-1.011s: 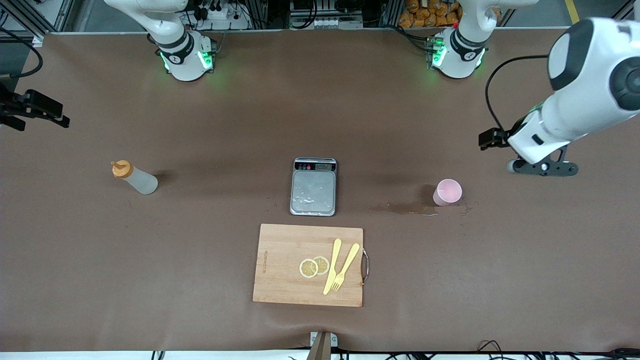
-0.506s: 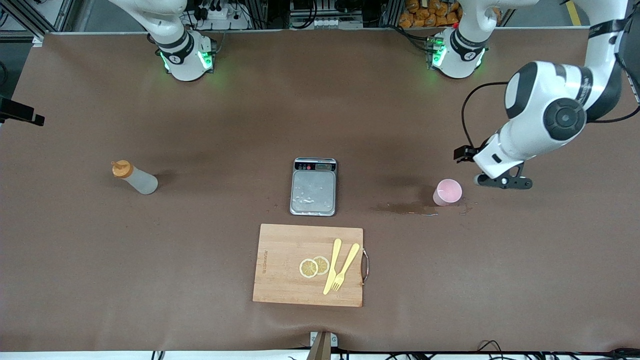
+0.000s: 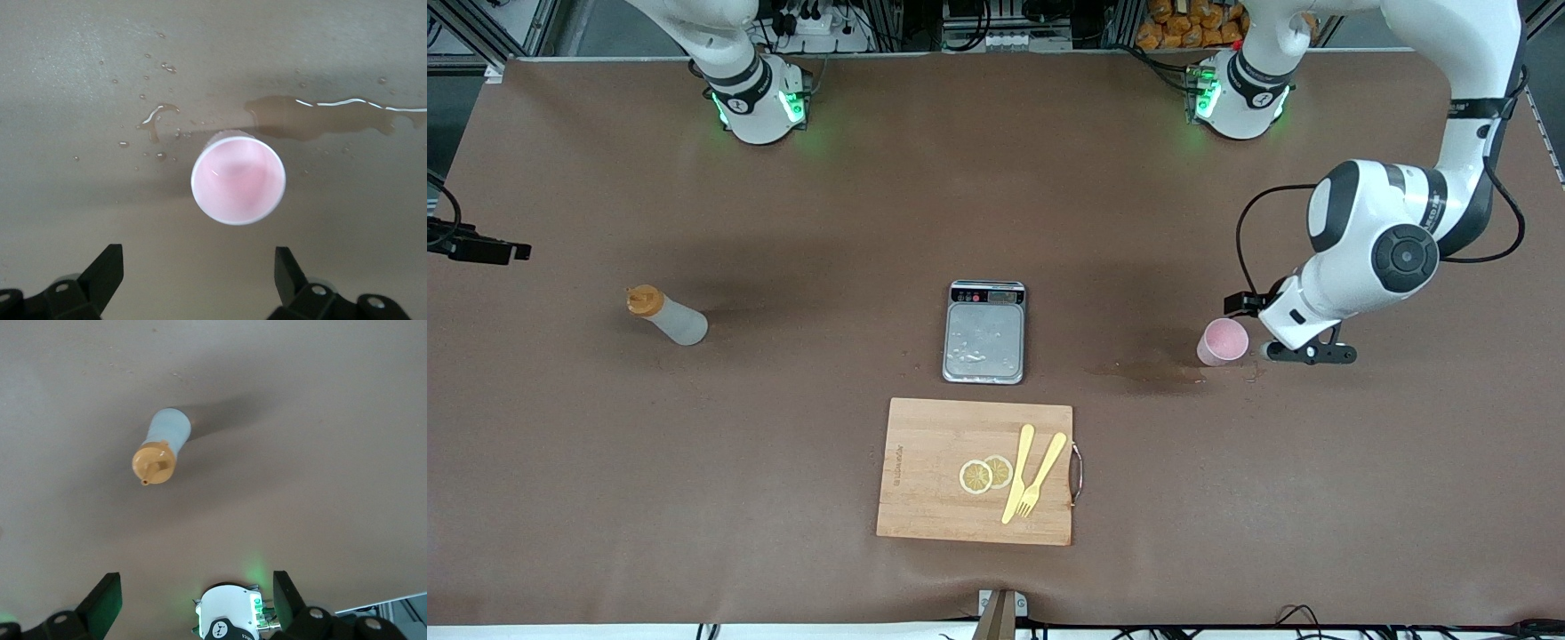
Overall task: Add sauce to pink cup with both arms
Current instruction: 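Grasp the pink cup with the left gripper while the right gripper grasps the bottle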
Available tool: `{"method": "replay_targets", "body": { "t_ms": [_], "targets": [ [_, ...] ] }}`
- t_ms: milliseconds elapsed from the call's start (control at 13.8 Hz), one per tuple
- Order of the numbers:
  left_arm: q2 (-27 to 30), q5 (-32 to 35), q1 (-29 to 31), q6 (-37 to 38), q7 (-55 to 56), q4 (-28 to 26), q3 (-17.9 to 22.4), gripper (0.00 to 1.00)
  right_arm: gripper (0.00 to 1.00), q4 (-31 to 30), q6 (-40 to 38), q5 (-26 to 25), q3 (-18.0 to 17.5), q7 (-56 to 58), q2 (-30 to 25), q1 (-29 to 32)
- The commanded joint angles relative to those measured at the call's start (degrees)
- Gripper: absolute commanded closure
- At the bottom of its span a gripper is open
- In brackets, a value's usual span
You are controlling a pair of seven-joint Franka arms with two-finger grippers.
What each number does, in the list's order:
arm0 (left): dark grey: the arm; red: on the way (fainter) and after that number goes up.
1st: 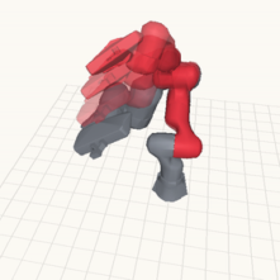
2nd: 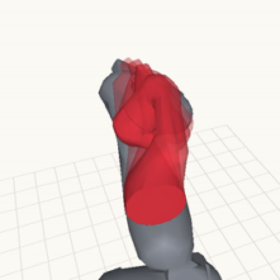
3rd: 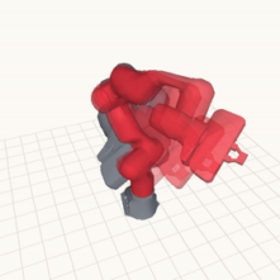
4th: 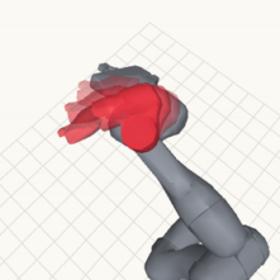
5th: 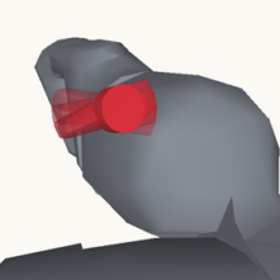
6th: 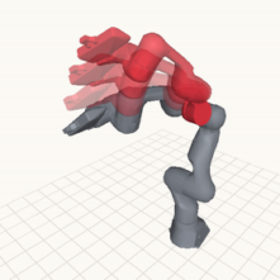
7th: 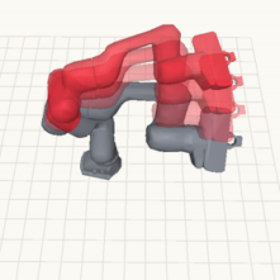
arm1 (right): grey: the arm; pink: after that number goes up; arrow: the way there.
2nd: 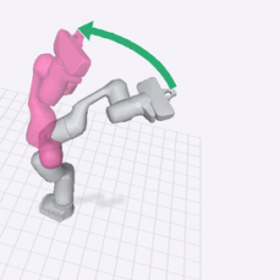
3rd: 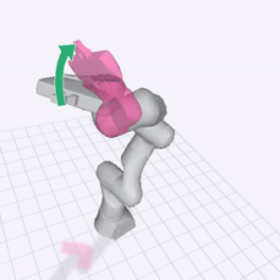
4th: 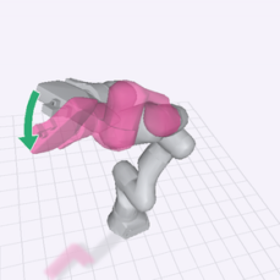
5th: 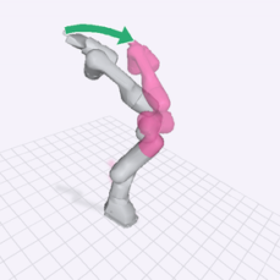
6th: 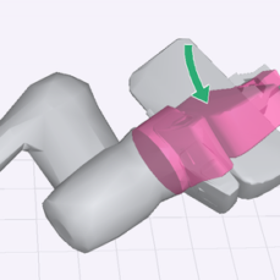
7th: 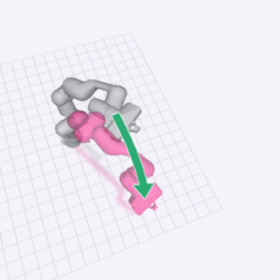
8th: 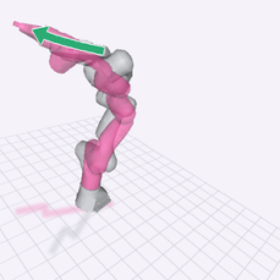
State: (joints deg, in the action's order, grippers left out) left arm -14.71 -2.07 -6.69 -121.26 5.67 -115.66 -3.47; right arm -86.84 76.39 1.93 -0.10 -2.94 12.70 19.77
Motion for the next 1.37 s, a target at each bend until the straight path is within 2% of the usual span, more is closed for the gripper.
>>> {"method": "replay_targets", "body": {
  "t_ms": [0,144,433,722,867,1011,1156,1228,1300],
  "targets": [
    [-4.2,-1.1,0.9,-4.9,0.4,0.7,-0.1,0.00,0.00,0.9,-1.2,0.4,-1.0,-1.7,-0.1,3.5],
    [-7.0,-1.0,0.9,-7.8,0.4,0.8,-0.1,0.00,0.00,1.0,-1.8,0.9,-1.0,-4.9,0.4,5.4],
    [-9.0,-1.0,0.9,-8.2,0.4,1.4,-0.1,0.00,0.00,1.0,-2.5,5.7,-1.0,-12.5,2.2,10.0],
    [-10.8,-1.0,0.4,-8.4,0.4,2.2,-0.1,0.00,0.00,1.1,-2.4,6.3,-1.0,-16.8,6.0,12.0],
    [-12.3,-1.1,0.0,-10.0,0.7,2.4,-0.1,0.00,0.00,1.2,-2.5,11.1,-1.0,-19.3,9.4,13.5],
    [-13.1,-1.1,0.1,-10.1,1.0,2.4,-0.2,0.35,0.00,1.3,-2.1,15.3,-1.0,-24.4,11.8,15.5],
    [-13.2,-1.1,0.1,-10.1,1.0,2.4,-0.2,0.77,0.00,1.4,-1.8,16.8,-1.0,-25.8,14.2,16.4],
    [-13.2,-1.1,0.0,-10.1,1.0,2.4,-0.1,0.93,0.00,1.9,-1.5,17.0,-1.0,-25.8,15.8,17.0],
    [-13.2,-1.1,0.0,-10.1,1.0,2.3,-0.1,1.00,0.00,2.8,-1.5,17.4,-1.0,-25.8,17.5,17.6]
  ]
}}
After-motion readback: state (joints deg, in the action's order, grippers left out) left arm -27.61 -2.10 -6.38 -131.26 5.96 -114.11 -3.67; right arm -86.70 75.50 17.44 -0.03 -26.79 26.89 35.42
